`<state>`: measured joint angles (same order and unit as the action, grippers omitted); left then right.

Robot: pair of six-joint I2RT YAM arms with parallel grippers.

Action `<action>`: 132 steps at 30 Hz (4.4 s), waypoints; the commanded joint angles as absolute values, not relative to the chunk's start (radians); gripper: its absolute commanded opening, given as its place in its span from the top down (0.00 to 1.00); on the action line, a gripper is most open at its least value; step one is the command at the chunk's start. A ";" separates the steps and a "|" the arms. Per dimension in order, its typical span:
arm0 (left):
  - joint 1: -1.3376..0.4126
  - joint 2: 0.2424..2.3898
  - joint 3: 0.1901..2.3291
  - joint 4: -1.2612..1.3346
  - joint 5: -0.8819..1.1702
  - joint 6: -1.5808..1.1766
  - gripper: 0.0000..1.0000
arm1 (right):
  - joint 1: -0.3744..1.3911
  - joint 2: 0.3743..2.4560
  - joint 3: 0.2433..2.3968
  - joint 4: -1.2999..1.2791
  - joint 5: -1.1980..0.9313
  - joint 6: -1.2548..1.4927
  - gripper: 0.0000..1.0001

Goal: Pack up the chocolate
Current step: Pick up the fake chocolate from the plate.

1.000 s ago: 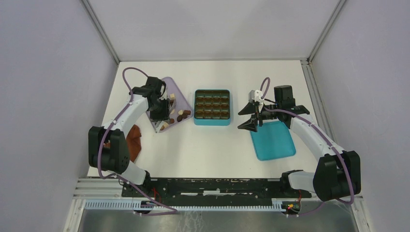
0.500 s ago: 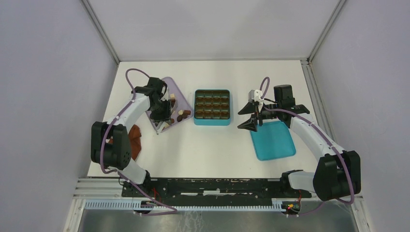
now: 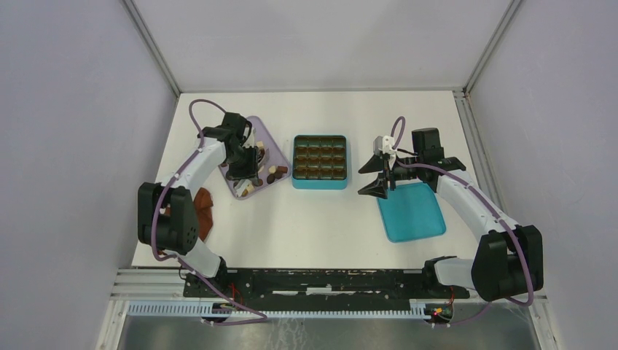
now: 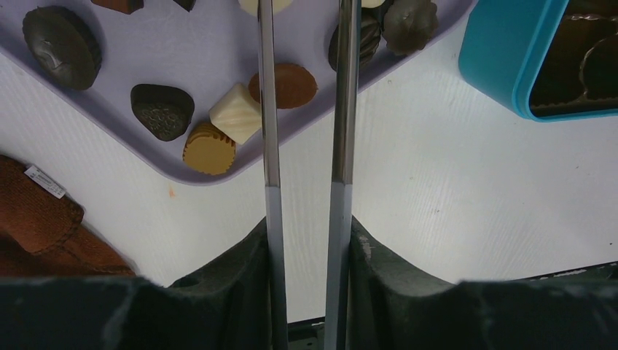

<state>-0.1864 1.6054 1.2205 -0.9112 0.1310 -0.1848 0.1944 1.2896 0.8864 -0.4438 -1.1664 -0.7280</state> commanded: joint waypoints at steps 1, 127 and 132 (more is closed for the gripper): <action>-0.183 1.560 1.272 -0.913 0.143 -0.155 0.98 | 0.198 1.289 0.931 -0.453 -1.173 -0.750 0.29; -0.183 1.350 1.133 -0.535 0.502 -0.381 0.98 | 0.201 1.304 0.980 -0.575 -1.212 -0.839 0.27; -0.239 1.368 1.097 -0.425 0.442 -0.436 0.98 | 0.200 1.285 0.976 -0.566 -1.204 -0.841 0.27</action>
<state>-0.2001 1.3632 1.1072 -0.6178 0.4248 -0.3386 0.1963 1.3243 0.9459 -0.5636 -1.1889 -0.8177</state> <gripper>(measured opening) 0.299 0.724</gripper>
